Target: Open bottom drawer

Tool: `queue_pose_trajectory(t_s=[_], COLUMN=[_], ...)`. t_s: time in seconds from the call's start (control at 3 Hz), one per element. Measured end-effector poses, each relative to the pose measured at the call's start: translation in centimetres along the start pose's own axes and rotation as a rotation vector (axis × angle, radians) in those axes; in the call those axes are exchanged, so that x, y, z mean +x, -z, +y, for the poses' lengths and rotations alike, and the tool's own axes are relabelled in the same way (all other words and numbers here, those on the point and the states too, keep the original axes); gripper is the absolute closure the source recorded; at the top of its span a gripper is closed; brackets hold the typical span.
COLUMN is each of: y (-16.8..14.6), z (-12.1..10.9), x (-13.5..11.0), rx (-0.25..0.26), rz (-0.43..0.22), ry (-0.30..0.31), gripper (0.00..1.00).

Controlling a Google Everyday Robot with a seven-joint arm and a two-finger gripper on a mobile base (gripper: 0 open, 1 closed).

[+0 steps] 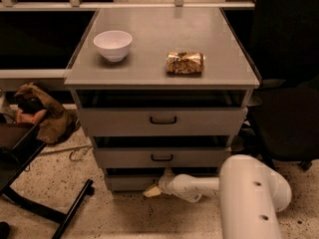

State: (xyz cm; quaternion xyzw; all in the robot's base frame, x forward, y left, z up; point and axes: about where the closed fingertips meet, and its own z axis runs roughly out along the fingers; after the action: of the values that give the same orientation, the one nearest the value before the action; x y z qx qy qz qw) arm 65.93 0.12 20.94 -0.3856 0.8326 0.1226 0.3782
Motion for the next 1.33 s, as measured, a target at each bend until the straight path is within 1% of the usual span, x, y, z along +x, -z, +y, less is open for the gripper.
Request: queue_pose_trajectory(t_s=[0.33, 0.67, 1.0, 1.33], y=[-1.9, -2.2, -2.0, -0.3], z=[-0.2, -0.1, -0.1, 1.4], x=[1.7, 2.3, 2.2, 3.7], rx=[-0.018, -0.031, -0.034, -0.102], rz=[0.045, 0.070, 0.074, 0.139], ry=[-0.019, -0.030, -0.034, -0.037], gripper=[0.00, 0.00, 0.00, 0.00])
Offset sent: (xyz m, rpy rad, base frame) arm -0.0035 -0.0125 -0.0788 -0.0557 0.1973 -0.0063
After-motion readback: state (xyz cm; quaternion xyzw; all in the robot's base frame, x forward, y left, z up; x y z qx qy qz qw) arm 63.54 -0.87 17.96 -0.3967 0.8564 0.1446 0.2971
